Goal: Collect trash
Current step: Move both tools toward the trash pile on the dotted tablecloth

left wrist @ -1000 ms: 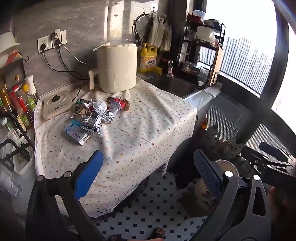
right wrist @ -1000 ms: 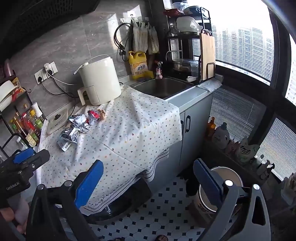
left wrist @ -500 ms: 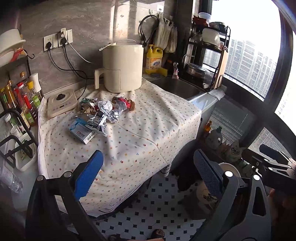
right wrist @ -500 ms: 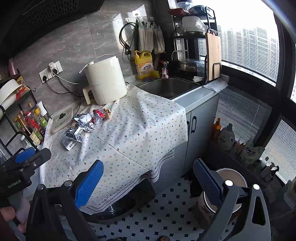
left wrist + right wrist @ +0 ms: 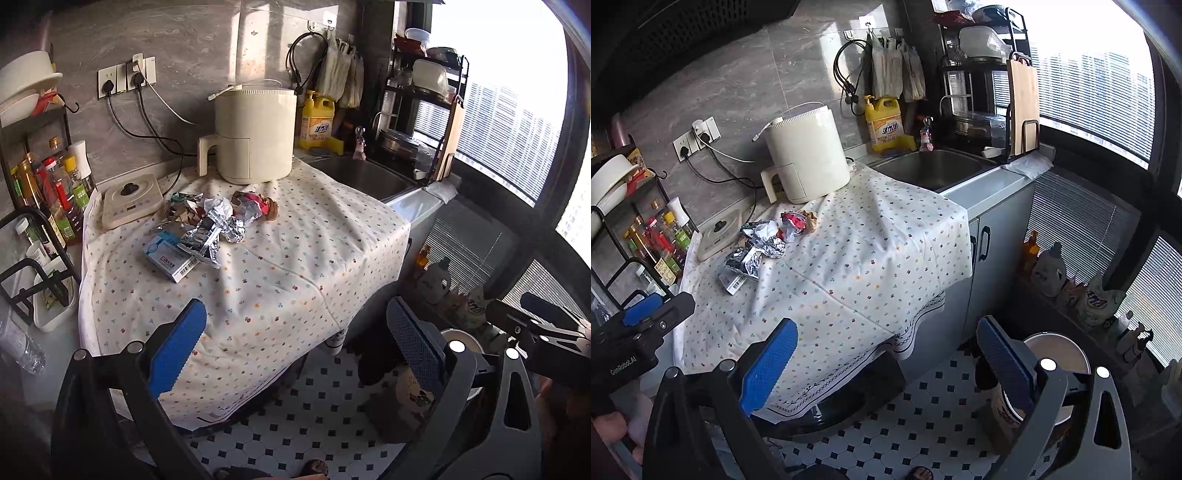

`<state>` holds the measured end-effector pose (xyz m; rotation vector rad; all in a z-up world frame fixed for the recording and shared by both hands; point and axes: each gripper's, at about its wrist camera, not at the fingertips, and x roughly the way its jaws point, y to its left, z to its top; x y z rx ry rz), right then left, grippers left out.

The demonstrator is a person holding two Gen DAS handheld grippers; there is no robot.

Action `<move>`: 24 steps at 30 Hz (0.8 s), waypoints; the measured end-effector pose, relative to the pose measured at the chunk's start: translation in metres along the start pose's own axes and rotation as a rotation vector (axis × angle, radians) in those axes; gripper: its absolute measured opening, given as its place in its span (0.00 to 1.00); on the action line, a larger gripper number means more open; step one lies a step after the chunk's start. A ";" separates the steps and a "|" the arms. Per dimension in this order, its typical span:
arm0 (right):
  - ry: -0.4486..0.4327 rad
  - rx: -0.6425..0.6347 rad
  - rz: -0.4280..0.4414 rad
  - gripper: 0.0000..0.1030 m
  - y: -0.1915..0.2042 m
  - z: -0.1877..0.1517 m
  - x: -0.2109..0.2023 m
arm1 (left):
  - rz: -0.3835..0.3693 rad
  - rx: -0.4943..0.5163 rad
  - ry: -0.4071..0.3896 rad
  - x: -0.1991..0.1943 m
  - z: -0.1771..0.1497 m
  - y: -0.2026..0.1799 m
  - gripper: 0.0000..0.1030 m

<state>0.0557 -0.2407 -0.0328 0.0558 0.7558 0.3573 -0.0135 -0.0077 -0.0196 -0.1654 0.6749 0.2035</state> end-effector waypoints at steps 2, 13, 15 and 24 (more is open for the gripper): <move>0.001 -0.003 0.000 0.92 0.000 0.000 0.001 | -0.001 -0.007 0.001 0.001 -0.002 0.000 0.94; -0.001 -0.019 0.012 0.93 0.003 0.005 0.003 | 0.002 -0.023 -0.015 0.001 0.002 0.003 0.94; 0.001 -0.018 0.011 0.92 0.004 0.005 0.003 | 0.001 -0.023 -0.014 0.002 0.001 0.002 0.94; -0.001 -0.014 0.016 0.93 0.001 0.003 0.000 | 0.005 -0.025 -0.019 0.000 -0.002 0.000 0.94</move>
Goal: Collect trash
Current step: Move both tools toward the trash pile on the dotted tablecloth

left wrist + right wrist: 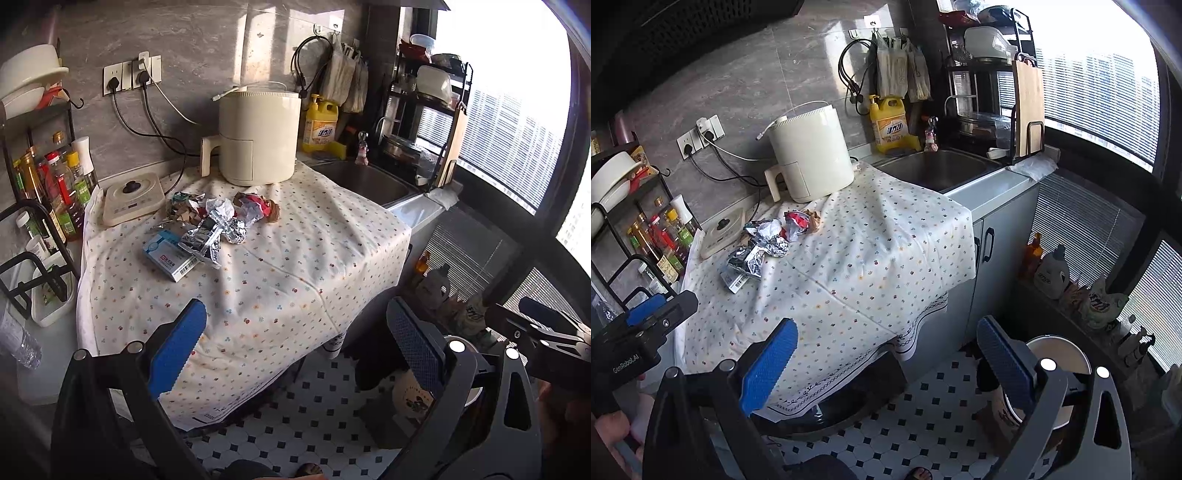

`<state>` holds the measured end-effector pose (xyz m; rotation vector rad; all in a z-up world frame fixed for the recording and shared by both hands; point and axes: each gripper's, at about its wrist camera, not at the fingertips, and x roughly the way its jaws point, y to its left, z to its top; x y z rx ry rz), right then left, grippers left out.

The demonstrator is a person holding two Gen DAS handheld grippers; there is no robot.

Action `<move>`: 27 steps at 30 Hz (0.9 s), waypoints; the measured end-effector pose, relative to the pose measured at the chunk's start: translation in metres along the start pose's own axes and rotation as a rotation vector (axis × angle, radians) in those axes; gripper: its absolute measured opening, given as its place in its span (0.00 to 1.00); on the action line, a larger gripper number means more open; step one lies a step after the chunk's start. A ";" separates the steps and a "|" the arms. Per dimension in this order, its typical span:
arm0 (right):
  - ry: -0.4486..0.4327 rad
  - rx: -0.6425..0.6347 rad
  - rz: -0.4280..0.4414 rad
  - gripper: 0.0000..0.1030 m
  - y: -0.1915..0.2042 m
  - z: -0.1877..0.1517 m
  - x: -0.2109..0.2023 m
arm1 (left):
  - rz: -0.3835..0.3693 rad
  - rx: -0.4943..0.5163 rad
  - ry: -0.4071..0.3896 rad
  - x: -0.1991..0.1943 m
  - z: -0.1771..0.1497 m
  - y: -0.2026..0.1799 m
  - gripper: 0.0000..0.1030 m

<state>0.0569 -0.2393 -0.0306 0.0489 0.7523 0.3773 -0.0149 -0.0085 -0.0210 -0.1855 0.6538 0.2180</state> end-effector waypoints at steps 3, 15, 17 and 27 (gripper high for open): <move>-0.001 -0.005 -0.001 0.92 0.000 -0.002 -0.001 | 0.002 -0.005 0.001 -0.002 -0.003 0.001 0.94; 0.002 -0.017 0.018 0.93 0.001 -0.015 -0.014 | 0.020 -0.022 0.001 -0.016 -0.016 0.007 0.94; 0.003 -0.018 0.023 0.92 0.002 -0.017 -0.016 | 0.022 -0.021 0.006 -0.017 -0.019 0.007 0.94; 0.004 -0.035 0.059 0.92 0.015 -0.008 -0.017 | 0.068 -0.032 0.017 -0.027 -0.013 0.021 0.94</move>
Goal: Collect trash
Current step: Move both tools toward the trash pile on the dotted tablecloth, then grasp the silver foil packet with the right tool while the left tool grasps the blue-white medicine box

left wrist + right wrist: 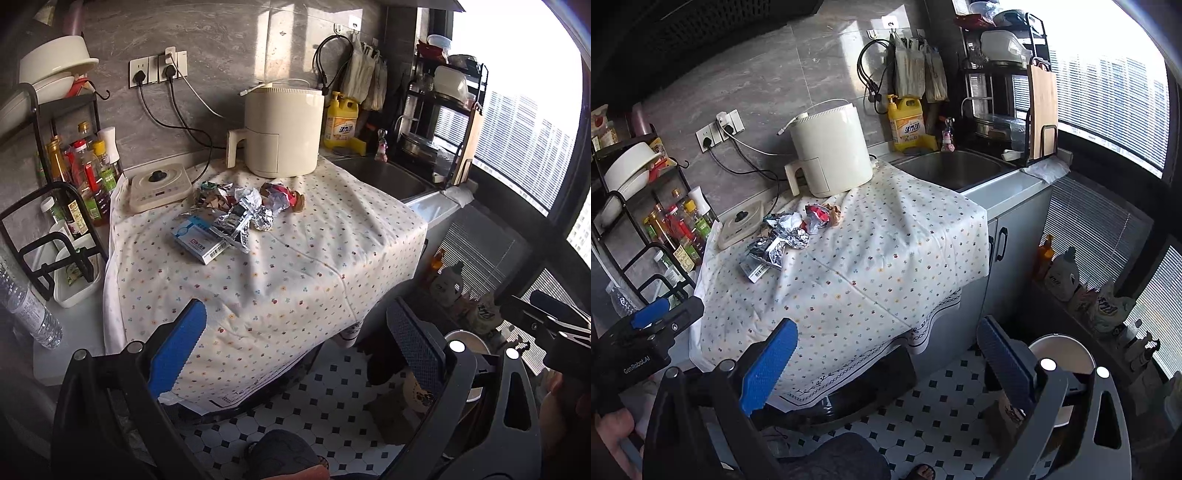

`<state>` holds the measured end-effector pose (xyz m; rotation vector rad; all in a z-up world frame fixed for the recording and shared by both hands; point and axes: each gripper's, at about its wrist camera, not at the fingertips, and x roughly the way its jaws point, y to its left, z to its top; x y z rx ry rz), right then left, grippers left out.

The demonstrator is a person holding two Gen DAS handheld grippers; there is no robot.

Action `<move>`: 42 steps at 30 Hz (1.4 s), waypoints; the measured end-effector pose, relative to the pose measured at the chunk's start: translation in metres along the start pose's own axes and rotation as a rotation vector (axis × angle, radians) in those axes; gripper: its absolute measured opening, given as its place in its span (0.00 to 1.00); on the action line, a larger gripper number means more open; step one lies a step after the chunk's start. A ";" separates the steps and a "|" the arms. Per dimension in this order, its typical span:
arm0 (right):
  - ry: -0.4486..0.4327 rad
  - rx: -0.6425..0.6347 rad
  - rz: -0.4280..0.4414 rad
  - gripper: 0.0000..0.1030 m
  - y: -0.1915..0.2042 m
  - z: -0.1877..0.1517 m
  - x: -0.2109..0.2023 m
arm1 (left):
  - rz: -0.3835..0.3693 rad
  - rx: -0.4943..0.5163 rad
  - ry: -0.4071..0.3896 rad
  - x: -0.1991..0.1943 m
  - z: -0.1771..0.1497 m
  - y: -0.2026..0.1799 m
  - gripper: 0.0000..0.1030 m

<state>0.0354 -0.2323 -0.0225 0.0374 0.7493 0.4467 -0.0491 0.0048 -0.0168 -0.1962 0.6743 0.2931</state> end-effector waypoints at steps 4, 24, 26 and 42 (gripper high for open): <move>0.004 -0.019 0.021 0.92 0.008 0.011 0.008 | 0.017 -0.020 -0.006 0.000 0.004 0.013 0.94; 0.087 -0.105 0.150 0.86 0.062 0.058 0.118 | 0.062 -0.153 0.042 0.075 0.033 0.095 0.92; 0.113 -0.116 0.161 0.82 0.070 0.063 0.140 | 0.070 -0.159 0.054 0.090 0.038 0.106 0.89; 0.293 -0.094 0.316 0.71 0.146 0.102 0.275 | 0.060 -0.255 0.192 0.216 0.086 0.193 0.76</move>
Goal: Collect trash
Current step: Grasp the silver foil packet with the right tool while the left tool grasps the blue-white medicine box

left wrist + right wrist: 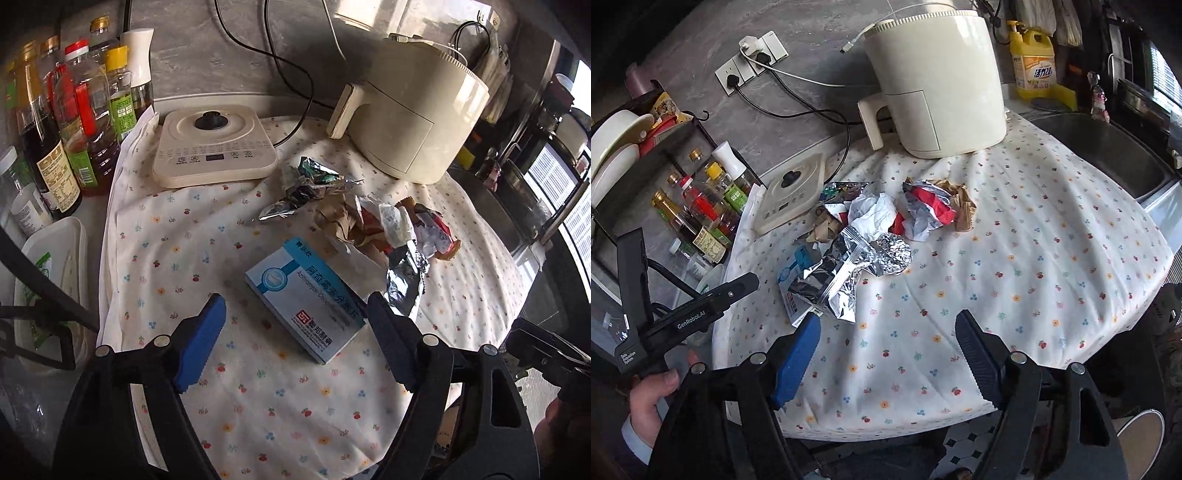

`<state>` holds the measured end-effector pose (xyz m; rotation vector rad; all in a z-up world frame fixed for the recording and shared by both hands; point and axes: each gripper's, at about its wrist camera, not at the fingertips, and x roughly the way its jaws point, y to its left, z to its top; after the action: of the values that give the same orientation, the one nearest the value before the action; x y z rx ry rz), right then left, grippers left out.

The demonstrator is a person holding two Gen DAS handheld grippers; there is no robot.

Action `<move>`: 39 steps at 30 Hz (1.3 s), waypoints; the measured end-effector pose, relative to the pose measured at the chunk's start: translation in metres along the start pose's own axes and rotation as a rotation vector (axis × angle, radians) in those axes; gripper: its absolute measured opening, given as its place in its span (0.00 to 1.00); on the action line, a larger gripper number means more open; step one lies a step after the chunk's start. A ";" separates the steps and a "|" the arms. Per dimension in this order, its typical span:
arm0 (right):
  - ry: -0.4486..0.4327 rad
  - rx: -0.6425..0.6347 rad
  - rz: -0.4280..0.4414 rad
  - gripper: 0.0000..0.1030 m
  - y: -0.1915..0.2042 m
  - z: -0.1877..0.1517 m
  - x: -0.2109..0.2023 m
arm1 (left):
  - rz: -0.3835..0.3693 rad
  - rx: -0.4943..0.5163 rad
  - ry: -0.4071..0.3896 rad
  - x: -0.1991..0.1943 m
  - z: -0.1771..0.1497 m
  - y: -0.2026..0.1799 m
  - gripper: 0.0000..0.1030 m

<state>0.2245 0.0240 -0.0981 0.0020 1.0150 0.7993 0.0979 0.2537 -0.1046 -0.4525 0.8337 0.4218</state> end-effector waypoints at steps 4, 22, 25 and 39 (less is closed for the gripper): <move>0.040 0.005 0.052 0.69 0.016 0.013 0.035 | -0.005 0.007 0.029 0.016 0.013 0.011 0.73; 0.146 0.110 0.080 0.10 0.018 0.024 0.078 | -0.001 0.030 0.150 0.077 0.029 0.012 0.91; 0.122 0.118 0.056 0.10 0.007 0.024 0.063 | 0.013 0.046 0.156 0.084 0.030 0.003 0.92; 0.034 0.146 0.009 0.10 -0.065 -0.020 -0.010 | 0.389 0.156 0.152 0.091 -0.003 -0.040 0.94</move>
<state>0.2451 -0.0358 -0.1241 0.1188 1.1047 0.7337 0.1713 0.2354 -0.1689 -0.1762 1.0990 0.6810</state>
